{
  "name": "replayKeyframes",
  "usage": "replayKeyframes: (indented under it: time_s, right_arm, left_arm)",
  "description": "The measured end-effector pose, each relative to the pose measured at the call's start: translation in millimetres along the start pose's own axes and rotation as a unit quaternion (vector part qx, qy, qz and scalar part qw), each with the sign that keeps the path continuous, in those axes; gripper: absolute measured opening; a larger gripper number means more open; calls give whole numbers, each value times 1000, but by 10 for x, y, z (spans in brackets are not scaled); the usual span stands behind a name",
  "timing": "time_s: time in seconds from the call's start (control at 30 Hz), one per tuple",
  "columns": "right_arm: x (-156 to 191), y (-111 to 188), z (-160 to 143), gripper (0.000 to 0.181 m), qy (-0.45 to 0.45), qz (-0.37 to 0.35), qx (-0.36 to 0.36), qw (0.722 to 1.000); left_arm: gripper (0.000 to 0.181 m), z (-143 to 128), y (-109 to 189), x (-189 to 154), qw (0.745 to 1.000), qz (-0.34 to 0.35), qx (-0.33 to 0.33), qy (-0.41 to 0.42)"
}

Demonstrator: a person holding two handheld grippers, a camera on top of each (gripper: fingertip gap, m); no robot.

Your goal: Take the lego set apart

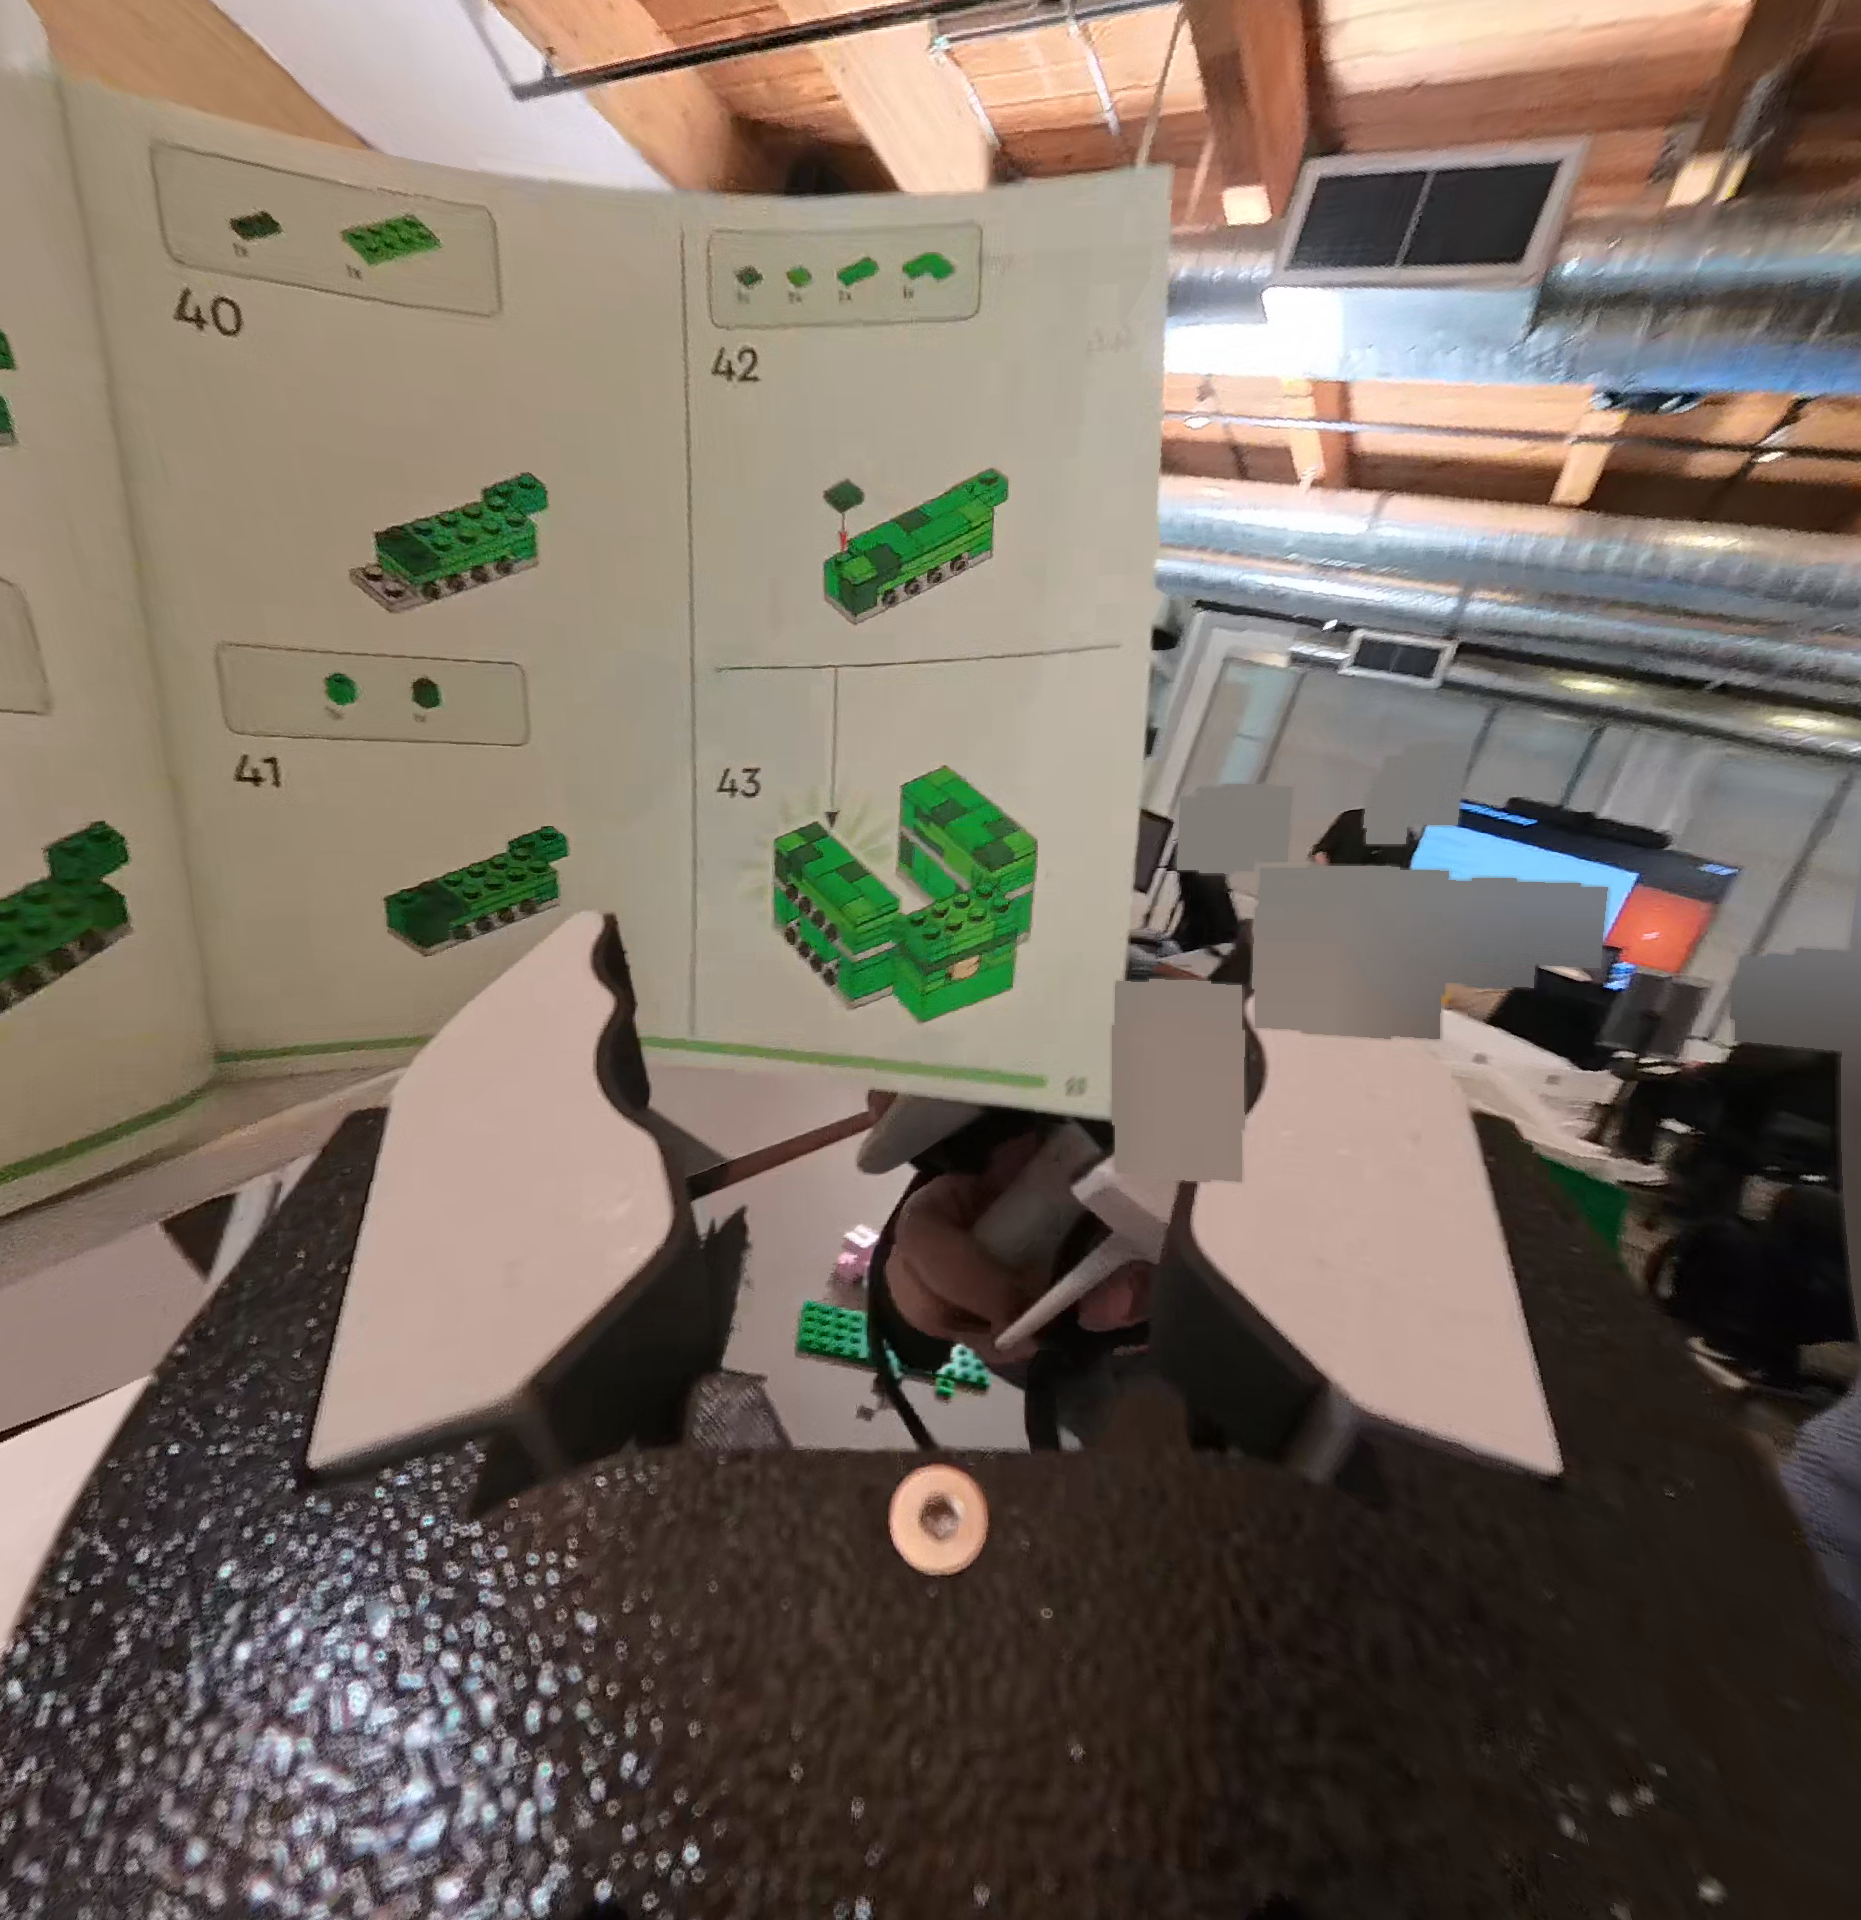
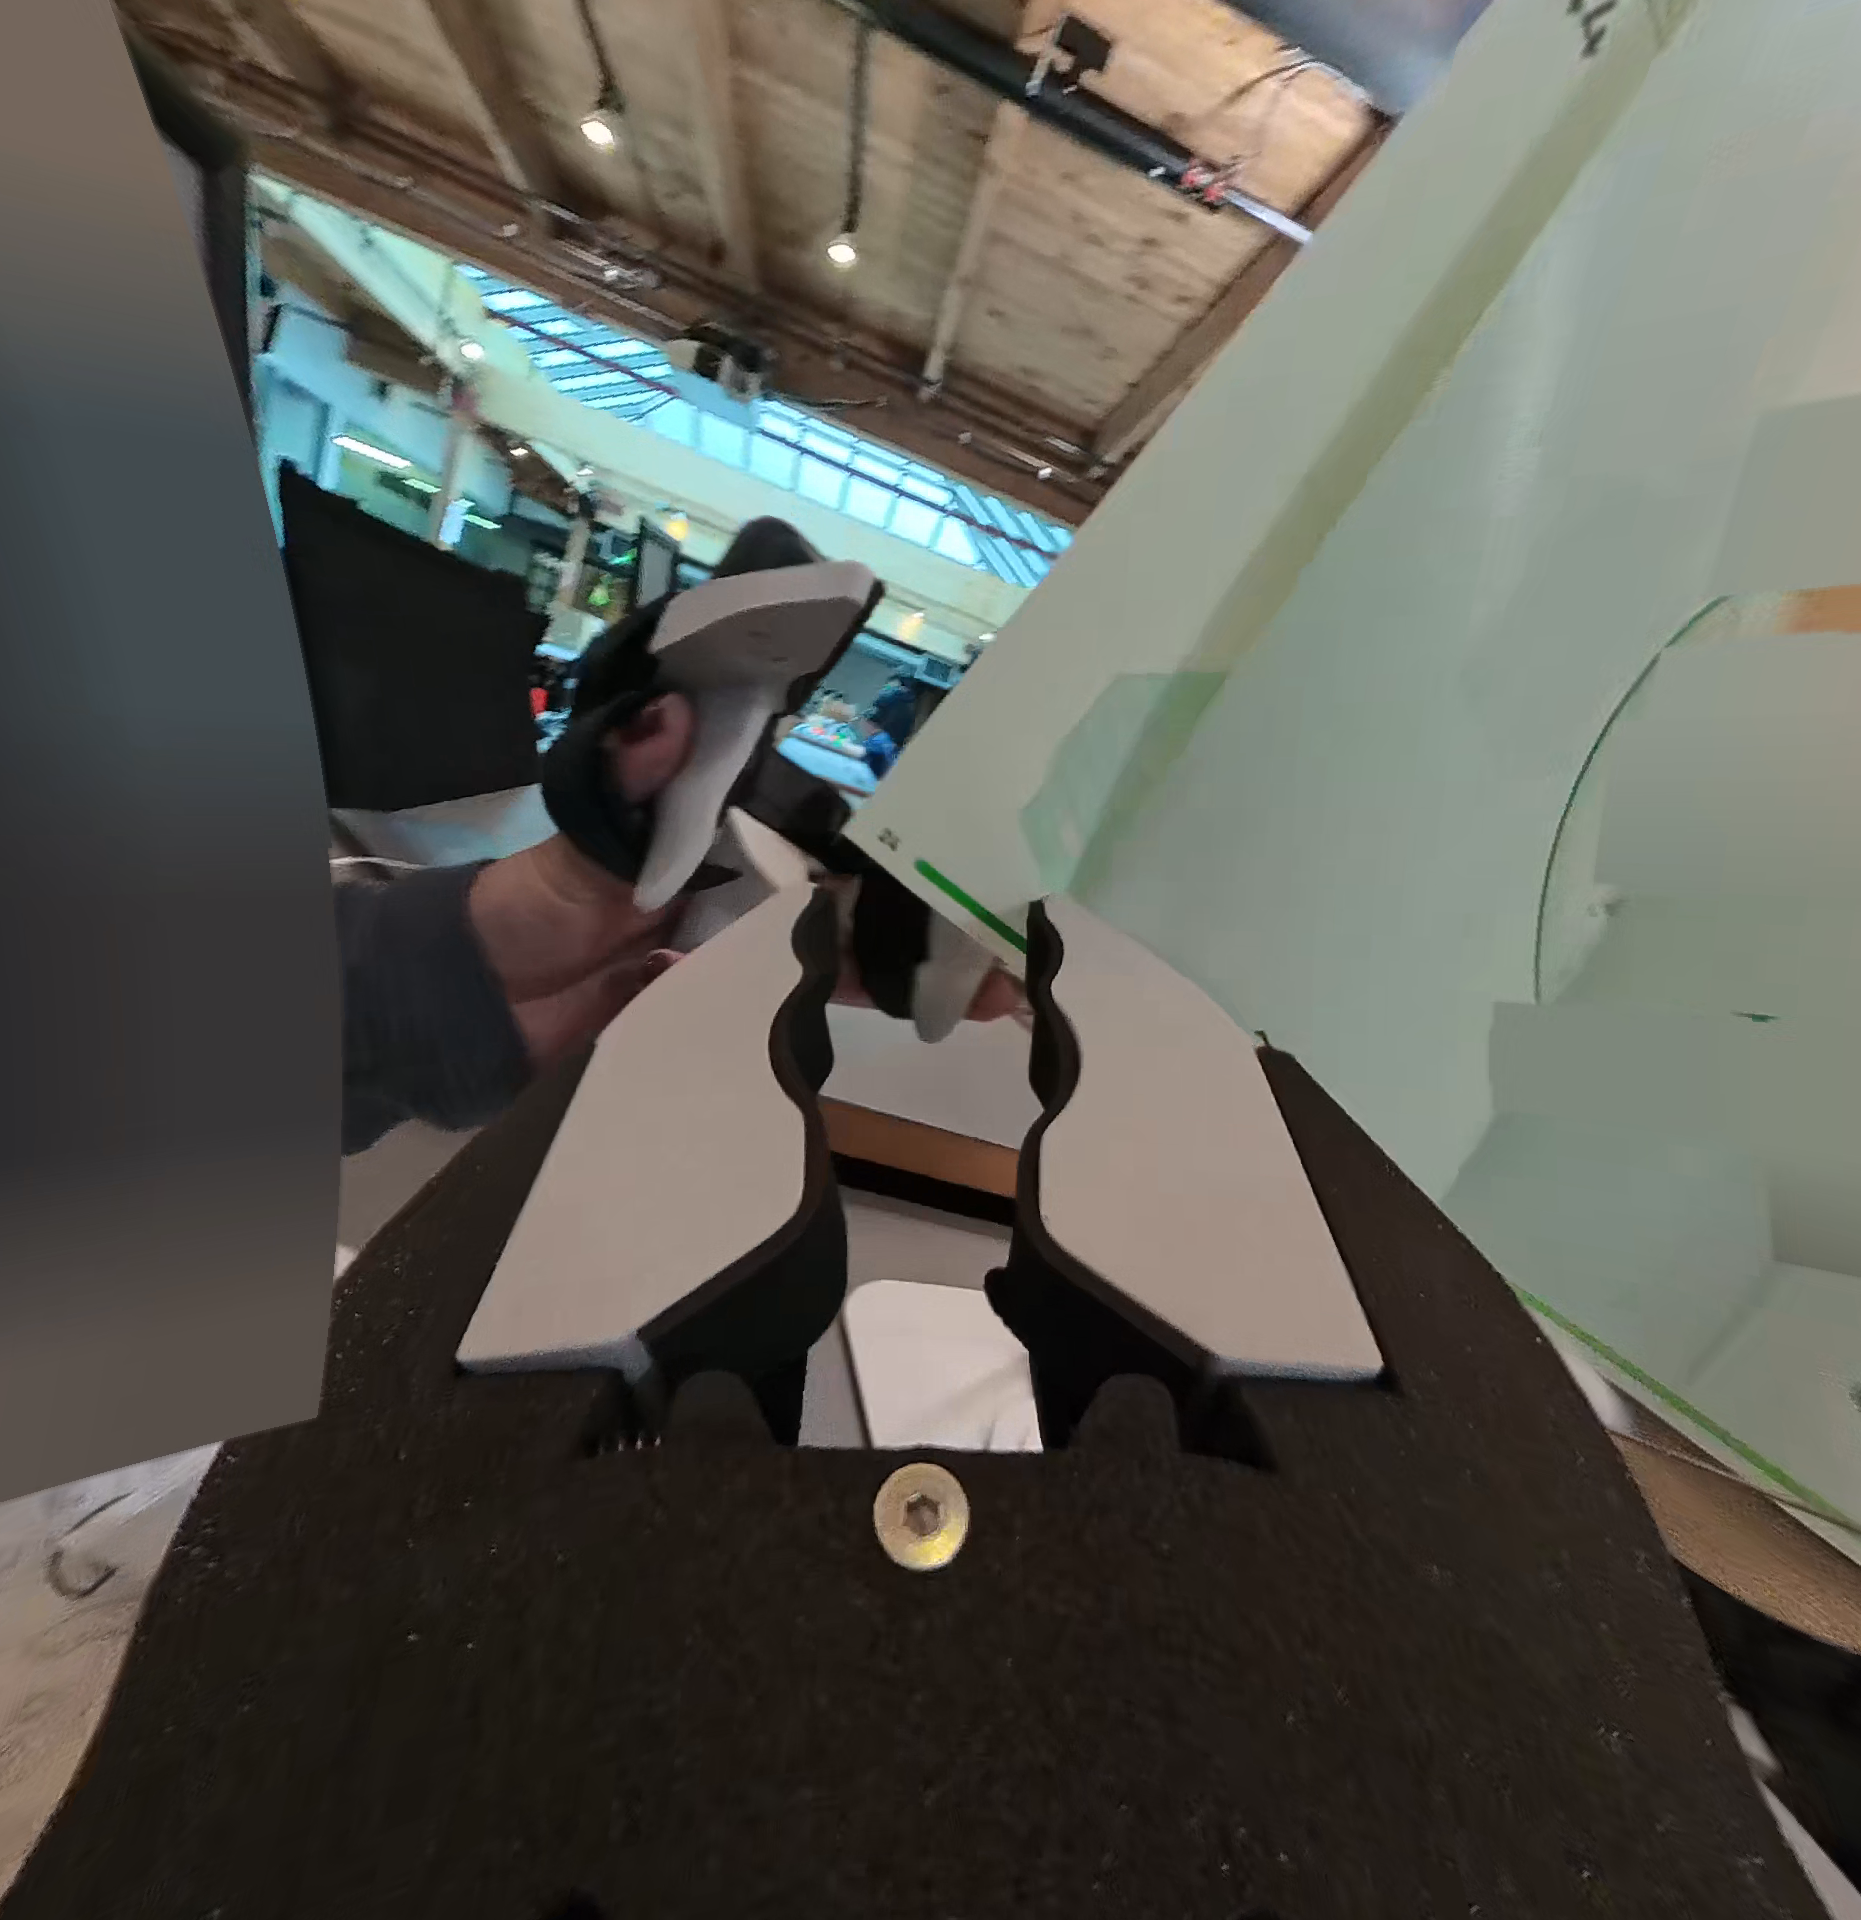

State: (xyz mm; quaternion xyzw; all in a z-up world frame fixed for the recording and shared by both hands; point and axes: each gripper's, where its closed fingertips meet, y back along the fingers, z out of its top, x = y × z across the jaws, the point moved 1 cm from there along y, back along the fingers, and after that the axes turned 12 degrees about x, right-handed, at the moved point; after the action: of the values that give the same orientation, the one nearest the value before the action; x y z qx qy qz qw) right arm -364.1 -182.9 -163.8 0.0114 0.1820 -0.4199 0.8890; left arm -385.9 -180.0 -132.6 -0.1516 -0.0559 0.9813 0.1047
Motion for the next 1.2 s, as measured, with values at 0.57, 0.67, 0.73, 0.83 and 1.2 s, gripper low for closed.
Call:
replayKeyframes:
  time_s: [0.57, 0.67, 0.73, 0.83, 1.2]
  right_arm:
    - [-1402, 1128, -444, 13, -446, -246, 3, 861]
    - [-1485, 902, -669, 22, -474, -257, 54, 841]
    - [-1522, 774, -701, 27, -496, -250, 46, 830]
    - [-1574, 666, -763, 33, -513, -260, 49, 816]
    - [-1672, 544, -1070, 36, -547, -304, 74, 777]
  left_arm:
    - [105, -27, -3, -4, 998, -47, -16, 37]
    - [105, -4, 14, -16, 998, -47, -22, 33]
    - [104, 14, 28, -31, 998, -48, -25, 32]
    - [104, 39, 44, -53, 998, -47, -29, 26]
    - [102, 69, -43, -176, 999, -49, -21, 6]
